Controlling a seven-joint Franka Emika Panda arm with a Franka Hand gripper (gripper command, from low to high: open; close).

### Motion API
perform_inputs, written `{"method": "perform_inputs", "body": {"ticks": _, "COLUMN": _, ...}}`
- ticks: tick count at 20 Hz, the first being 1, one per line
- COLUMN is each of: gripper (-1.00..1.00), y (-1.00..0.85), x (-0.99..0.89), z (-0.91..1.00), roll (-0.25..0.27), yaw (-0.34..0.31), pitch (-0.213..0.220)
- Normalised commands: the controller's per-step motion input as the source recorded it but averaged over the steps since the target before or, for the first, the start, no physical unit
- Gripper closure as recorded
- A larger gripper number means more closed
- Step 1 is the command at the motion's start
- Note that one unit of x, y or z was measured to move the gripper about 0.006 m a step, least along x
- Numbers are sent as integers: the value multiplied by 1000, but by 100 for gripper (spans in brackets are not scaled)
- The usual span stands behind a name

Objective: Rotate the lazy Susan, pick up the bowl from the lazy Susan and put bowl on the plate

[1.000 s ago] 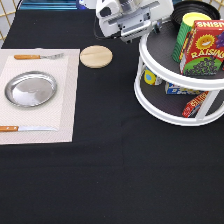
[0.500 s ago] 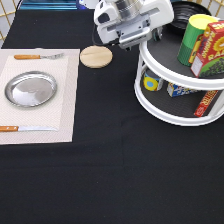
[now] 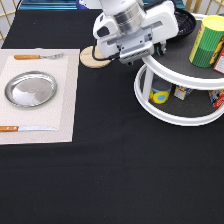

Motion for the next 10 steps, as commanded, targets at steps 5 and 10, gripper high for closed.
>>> {"method": "perform_inputs", "body": {"ticks": 5, "gripper": -100, "y": -3, "x": 641, "z": 86, "roll": 0, "yaw": 80, "pitch": 47}}
{"method": "perform_inputs", "body": {"ticks": 10, "gripper": -100, "y": -230, "x": 57, "z": 481, "roll": 5, "yaw": 73, "pitch": 2}}
